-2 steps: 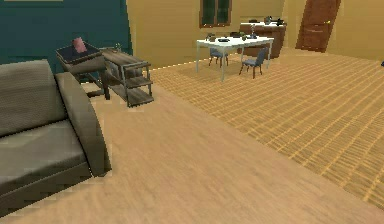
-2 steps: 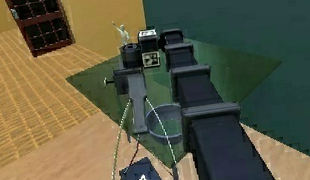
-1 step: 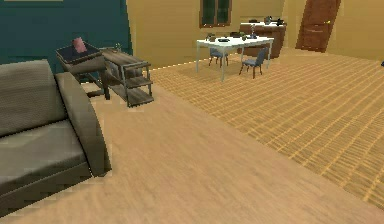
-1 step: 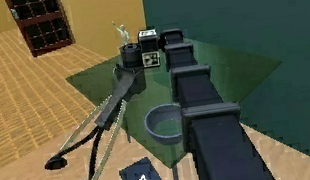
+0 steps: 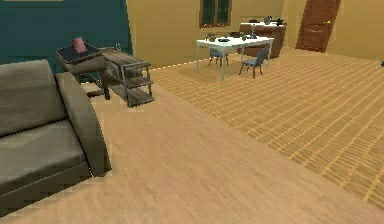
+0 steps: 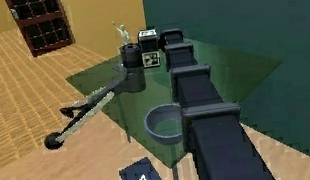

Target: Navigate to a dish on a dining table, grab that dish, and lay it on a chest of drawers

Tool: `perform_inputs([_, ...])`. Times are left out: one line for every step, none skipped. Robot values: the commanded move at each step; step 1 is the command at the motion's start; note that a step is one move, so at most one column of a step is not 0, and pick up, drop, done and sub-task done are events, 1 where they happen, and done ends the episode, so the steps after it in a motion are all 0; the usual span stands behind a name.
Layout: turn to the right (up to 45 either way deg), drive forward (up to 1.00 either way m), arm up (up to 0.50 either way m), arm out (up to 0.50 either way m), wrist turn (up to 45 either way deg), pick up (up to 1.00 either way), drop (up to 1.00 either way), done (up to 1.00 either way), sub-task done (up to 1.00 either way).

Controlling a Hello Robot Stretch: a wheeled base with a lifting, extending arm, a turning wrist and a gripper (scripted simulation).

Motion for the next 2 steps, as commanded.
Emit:
perform_inputs([0.0, 0.00, 0.00, 0.00, 45.0, 0.00, 0.00, 0.00, 0.00])
perform_inputs([0.0, 0.00, 0.00, 0.00, 45.0, 0.00, 0.00, 0.00, 0.00])
